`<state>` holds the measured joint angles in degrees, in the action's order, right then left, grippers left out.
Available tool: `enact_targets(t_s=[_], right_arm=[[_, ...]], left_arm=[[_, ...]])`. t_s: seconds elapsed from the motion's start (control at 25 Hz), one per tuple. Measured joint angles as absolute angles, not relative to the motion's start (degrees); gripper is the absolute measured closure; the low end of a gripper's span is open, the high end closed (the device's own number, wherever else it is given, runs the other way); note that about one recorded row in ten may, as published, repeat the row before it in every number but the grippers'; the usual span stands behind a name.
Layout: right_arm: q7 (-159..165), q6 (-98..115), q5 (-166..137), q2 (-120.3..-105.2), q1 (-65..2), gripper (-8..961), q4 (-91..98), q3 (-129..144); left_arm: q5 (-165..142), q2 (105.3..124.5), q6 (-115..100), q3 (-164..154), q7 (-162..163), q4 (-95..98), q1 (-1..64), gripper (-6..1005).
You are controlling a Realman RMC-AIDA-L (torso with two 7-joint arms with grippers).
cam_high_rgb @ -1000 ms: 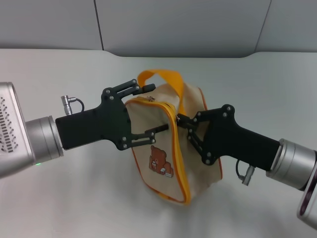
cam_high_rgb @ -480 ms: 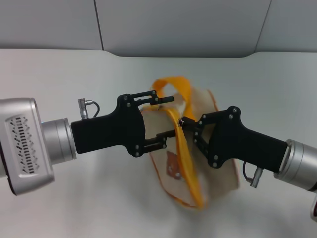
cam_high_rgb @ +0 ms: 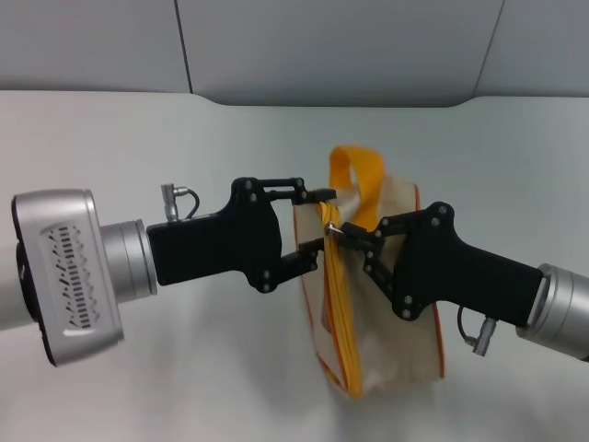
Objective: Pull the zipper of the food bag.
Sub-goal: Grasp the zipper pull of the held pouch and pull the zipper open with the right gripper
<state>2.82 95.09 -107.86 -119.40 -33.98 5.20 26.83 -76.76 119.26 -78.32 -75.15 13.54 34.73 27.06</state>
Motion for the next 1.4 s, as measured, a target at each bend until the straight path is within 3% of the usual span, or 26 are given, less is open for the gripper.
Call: enact_targets(t_s=[0.72, 0.84, 1.4], right_arm=[[2.8, 99.5, -107.8, -119.37, -29.3, 952, 5.9, 27.0], [2.8, 100.0, -107.8, -119.36, -28.4, 952, 6.4, 27.0], [2.8, 101.9, -108.5, -119.32, -25.6, 952, 6.9, 27.7]], left_arm=[[-75.1, 119.26, -77.5, -76.0, 13.0, 34.2, 27.6, 688], [-75.1, 119.26, -77.5, -76.2, 13.2, 34.2, 27.7, 888], [-74.6, 119.26, -77.3, -76.3, 13.4, 34.2, 28.2, 953]])
